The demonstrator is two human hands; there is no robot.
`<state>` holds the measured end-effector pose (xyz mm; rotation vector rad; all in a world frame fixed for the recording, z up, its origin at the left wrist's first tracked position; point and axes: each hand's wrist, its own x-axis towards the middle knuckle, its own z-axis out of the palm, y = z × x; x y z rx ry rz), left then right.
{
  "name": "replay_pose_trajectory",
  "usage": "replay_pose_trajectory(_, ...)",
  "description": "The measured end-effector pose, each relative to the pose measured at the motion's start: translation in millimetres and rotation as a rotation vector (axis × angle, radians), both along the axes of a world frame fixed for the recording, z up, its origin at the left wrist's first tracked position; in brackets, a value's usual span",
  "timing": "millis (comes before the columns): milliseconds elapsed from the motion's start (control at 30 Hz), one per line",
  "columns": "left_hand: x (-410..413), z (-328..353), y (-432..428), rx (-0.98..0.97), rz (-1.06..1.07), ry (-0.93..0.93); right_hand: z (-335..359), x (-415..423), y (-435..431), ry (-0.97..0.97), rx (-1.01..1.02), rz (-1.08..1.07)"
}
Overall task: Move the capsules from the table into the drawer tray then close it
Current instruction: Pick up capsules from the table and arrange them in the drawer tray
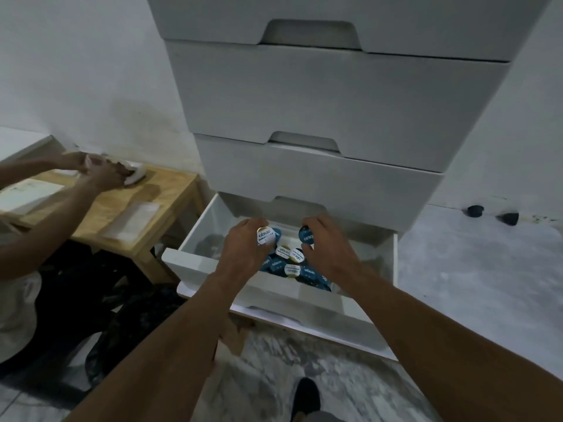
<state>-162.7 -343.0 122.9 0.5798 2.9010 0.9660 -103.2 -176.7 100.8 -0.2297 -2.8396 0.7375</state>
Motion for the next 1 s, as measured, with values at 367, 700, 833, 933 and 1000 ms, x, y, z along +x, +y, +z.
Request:
replay_pose_trajectory(367,-77,-35,30,-0.214,-0.174,-0.067,-48,-63,14,-0.218,-0.080,-0.031)
replay_pose_trajectory(700,-112,-65,42,-0.202,-0.433,-0.102,-58,-68,12,-0.222,-0.075,-0.169)
replay_pose_trajectory(833,-119,-75,44,-0.179,-0.516,-0.068,-59,-69,11,-0.236,-0.042,-0.224)
replay_pose_trajectory(933,-123,-79,45,-0.181,-0.550,-0.068,-60,-69,10,-0.228,-0.016,-0.246)
replay_pose_trajectory(1000,-124,-80,45,-0.188,-0.564,-0.077,-62,-69,9,-0.236,-0.002,-0.239)
